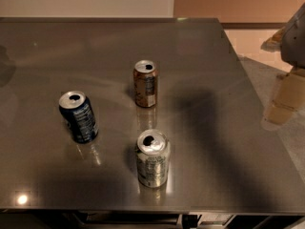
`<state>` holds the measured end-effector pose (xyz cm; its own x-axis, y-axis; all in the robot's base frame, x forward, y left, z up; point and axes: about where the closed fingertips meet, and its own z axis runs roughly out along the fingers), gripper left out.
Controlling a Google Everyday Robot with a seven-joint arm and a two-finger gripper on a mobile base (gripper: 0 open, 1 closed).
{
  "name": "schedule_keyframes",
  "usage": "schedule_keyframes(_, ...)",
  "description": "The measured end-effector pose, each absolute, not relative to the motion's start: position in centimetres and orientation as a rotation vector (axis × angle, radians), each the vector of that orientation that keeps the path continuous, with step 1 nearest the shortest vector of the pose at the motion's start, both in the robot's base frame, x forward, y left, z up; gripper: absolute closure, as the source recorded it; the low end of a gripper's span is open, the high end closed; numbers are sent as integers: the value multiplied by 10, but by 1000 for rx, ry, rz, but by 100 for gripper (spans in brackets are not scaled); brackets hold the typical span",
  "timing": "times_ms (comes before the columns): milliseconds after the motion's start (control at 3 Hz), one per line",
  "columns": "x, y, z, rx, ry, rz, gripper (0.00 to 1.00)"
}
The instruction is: Move orange can near 7up can
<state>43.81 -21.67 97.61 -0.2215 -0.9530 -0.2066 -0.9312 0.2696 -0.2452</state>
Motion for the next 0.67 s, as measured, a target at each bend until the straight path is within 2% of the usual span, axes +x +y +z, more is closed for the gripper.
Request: schedule_keyframes(667,459,-206,977,-1724,2196,-90,0)
